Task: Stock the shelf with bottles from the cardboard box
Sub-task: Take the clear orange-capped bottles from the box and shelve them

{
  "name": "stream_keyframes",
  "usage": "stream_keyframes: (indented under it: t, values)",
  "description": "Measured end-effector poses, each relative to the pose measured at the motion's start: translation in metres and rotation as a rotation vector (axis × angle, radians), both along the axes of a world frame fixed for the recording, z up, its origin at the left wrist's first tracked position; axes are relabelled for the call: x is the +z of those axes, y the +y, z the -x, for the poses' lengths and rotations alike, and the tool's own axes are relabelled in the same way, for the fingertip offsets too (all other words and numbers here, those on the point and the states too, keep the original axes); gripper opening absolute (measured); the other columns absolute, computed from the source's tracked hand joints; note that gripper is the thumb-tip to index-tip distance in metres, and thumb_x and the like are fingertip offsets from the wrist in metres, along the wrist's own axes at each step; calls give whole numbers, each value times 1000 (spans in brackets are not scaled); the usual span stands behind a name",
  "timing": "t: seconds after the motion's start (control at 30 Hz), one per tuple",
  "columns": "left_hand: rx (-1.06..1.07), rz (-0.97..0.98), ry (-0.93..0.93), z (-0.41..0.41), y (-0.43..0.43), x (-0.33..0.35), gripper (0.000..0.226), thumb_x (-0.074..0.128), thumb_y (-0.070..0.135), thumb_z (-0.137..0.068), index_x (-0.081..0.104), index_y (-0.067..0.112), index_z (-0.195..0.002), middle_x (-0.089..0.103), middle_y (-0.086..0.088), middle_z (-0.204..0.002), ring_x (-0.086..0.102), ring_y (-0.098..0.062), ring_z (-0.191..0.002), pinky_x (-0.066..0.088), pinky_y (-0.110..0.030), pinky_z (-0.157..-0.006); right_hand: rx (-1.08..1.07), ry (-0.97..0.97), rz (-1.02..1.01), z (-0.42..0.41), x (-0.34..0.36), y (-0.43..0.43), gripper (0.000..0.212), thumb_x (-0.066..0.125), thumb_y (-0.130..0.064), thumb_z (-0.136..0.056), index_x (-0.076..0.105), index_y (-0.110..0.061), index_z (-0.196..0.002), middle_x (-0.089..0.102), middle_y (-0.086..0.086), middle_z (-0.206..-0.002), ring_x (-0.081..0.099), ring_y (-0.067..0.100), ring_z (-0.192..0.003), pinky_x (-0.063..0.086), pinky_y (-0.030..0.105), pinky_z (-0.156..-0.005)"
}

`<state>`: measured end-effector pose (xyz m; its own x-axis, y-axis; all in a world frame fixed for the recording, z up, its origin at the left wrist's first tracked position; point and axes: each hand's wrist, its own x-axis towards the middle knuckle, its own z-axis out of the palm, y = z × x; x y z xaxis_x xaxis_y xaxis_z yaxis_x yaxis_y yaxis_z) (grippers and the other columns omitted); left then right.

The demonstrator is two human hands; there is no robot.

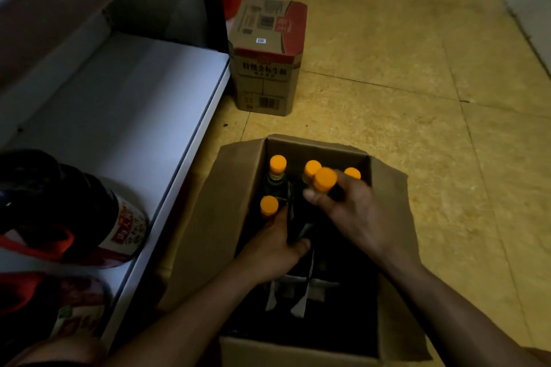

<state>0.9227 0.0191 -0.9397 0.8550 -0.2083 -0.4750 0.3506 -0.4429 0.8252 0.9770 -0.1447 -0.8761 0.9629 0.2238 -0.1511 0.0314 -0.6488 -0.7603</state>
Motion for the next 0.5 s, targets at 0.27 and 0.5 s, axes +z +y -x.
stream_keyframes:
  t: [0.27,0.5]
  values:
    - [18,111,-33,1,-5,9,68,68,26,-98,25,53,-143,48,36,-128,49,24,-112,43,-1,-85,-119,-151,-170,2,44,-4,11,76,-45,-84,71,-36,-88,73,-15,-88,66,-6,-88,49,14,-71]
    - [15,170,-75,8,-3,21,66,71,30,-95,29,67,-129,49,47,-125,42,36,-112,42,5,-82,-62,-163,-395,7,58,-10,15,73,-44,-89,73,-29,-92,77,-6,-95,73,13,-98,59,48,-88]
